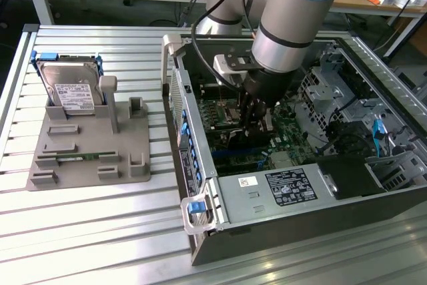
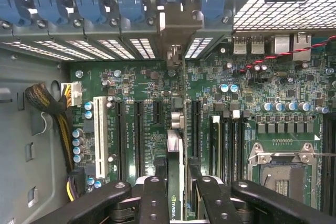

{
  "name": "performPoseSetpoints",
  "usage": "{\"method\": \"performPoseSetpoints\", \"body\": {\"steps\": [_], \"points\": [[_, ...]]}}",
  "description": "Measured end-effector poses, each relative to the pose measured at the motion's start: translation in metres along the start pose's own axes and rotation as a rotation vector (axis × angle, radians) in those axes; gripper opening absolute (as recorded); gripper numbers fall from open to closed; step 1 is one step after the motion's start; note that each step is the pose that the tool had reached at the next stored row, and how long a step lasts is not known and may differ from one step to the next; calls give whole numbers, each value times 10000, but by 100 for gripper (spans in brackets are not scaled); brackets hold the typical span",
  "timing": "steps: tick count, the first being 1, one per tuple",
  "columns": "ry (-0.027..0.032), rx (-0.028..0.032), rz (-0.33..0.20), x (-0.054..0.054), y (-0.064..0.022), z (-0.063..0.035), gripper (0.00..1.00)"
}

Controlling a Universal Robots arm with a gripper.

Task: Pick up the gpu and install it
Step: 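Insert the gpu into the slot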

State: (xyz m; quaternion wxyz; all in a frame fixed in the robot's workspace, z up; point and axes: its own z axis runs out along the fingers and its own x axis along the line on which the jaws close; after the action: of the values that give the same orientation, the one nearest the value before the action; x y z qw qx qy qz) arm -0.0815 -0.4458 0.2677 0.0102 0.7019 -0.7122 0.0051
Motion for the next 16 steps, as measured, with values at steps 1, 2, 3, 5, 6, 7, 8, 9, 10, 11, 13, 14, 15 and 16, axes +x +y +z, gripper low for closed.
{"method": "performPoseSetpoints", "body": {"steps": [1, 2, 3, 5, 6, 7, 8, 9, 10, 11, 13, 14, 15, 16], "points": [[0, 0, 0, -2, 0, 1, 26], [1, 0, 0, -3, 0, 3, 26], [0, 0, 1, -3, 0, 7, 26], [0, 0, 0, -3, 0, 13, 26], [0, 0, 0, -3, 0, 16, 26], [1, -1, 0, -3, 0, 19, 26], [2, -1, 0, -3, 0, 21, 26], [2, -1, 0, -3, 0, 25, 26], [3, -1, 2, -2, 0, 29, 26], [1, 0, 1, -2, 0, 31, 26], [-9, 5, 1, -3, 0, 16, 26], [-1, 2, 0, -2, 0, 4, 26], [-2, 1, 0, -2, 0, -4, 26], [-3, 2, 0, -2, 0, -4, 26]]}}
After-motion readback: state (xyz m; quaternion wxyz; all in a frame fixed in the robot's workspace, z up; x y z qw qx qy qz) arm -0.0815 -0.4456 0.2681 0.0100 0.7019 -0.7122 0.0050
